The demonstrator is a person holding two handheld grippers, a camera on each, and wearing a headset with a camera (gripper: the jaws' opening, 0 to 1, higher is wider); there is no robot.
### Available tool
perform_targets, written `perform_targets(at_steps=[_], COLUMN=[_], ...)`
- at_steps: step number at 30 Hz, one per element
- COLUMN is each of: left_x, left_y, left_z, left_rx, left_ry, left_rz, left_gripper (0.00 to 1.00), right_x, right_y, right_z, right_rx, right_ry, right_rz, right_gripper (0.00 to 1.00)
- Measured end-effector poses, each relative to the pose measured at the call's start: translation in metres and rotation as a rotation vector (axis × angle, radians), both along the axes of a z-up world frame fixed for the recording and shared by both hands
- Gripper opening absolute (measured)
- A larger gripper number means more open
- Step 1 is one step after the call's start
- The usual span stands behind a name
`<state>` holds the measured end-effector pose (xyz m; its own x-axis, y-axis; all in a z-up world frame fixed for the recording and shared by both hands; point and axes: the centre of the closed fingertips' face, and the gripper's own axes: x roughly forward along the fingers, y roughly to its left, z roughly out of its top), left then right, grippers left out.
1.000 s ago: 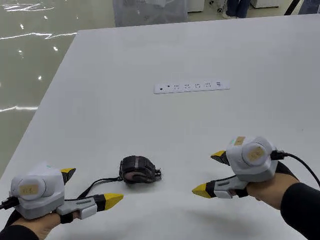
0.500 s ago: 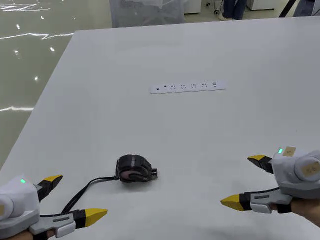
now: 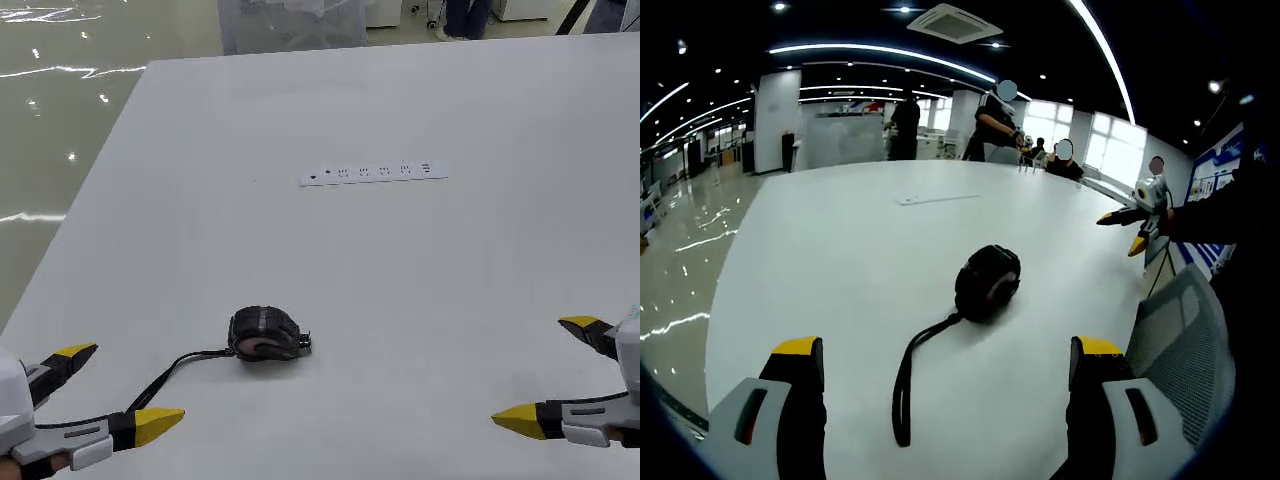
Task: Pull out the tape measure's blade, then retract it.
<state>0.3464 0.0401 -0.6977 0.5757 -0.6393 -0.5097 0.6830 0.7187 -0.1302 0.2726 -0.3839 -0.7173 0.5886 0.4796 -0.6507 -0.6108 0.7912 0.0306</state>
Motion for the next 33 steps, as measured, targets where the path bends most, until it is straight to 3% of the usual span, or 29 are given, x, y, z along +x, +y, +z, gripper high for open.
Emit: perform_targets(at_steps=[3, 4, 6, 12, 14, 33], left_x=[0.002, 0.002, 0.0, -0.001, -0.001, -0.004], left_y=[0.006, 0.01, 0.009, 0.011, 0.011, 0.013], left_z=[0.001, -0.002, 0.001, 0.001, 0.002, 0.0], left_rx=[0.027, 0.067, 0.068, 0.068, 0.071, 0.102], left_ry=[-0.012, -0.018, -0.043, -0.027, -0.037, -0.019], left_rz=[0.01, 0.006, 0.005, 0.006, 0.001, -0.04], left_gripper=[0.99, 0.99, 0.99, 0.99, 0.99, 0.99], right_x=[-0.007, -0.008, -0.01, -0.015, -0.014, -0.013], right_y=[-0.004, -0.006, -0.012, -0.019, -0.021, -0.026], right_z=[0.0, 0.0, 0.001, 0.001, 0.002, 0.006], right_rx=[-0.001, 0.002, -0.007, -0.008, -0.013, -0.019], right_ry=[0.001, 0.0, -0.005, -0.005, -0.012, -0.022], right_rz=[-0.002, -0.008, -0.02, -0.032, -0.033, -0.034], right_gripper=[0.99, 0.99, 0.99, 0.99, 0.99, 0.99])
